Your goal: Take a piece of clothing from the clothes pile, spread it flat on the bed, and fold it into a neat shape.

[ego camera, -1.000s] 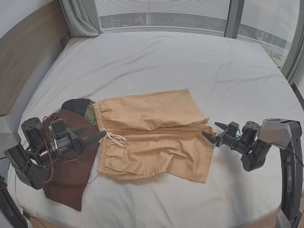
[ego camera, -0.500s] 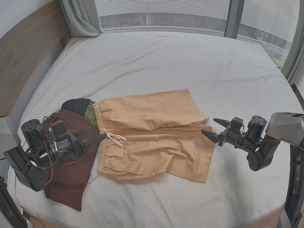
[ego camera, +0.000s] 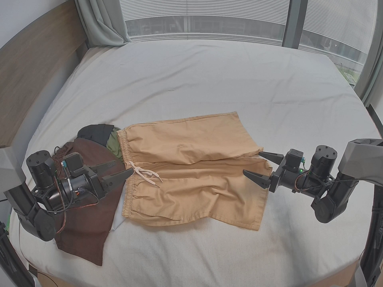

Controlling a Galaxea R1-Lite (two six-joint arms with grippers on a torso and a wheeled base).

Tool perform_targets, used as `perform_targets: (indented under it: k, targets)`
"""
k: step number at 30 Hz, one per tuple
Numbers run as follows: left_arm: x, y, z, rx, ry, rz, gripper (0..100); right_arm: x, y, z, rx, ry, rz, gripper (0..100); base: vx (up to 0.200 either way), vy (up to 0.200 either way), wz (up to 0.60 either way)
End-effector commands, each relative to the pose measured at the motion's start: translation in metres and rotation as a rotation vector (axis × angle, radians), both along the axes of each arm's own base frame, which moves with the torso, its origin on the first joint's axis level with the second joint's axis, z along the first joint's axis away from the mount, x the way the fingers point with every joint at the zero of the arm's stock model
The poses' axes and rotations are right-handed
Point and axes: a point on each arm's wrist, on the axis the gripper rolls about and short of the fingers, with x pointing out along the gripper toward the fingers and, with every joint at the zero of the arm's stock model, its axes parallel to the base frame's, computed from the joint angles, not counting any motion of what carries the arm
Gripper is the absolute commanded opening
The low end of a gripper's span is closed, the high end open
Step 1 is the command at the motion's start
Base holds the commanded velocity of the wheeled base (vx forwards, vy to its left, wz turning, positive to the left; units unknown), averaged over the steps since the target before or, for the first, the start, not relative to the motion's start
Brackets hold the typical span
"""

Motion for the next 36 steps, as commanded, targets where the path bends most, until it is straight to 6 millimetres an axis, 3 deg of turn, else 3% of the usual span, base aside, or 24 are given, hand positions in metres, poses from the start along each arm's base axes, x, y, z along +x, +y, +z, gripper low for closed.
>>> perform_targets:
  k: [1,10,22,27,36]
  targets:
    - [0.000,0.000,-0.001,0.000,0.004,0.001,100,-0.010,0.006,0.011,0.004,-0.016,0.025,100,0.000,0.000,0.00]
    - [-0.003,0.001,-0.002,0.001,0.012,0.001,100,-0.022,0.013,0.010,-0.003,0.007,0.054,100,0.000,0.000,0.00]
    - [-0.024,0.002,-0.020,-0.001,0.131,-0.031,100,-0.062,0.029,-0.005,-0.014,0.170,0.129,100,0.000,0.000,0.00]
    - [-0.033,0.003,-0.028,-0.001,0.188,-0.029,100,-0.078,0.032,-0.003,0.011,0.240,0.115,100,0.000,0.000,0.00]
    - [-0.034,0.004,-0.045,0.005,0.268,-0.015,100,-0.080,0.038,-0.003,0.030,0.277,0.023,100,0.000,0.000,0.00]
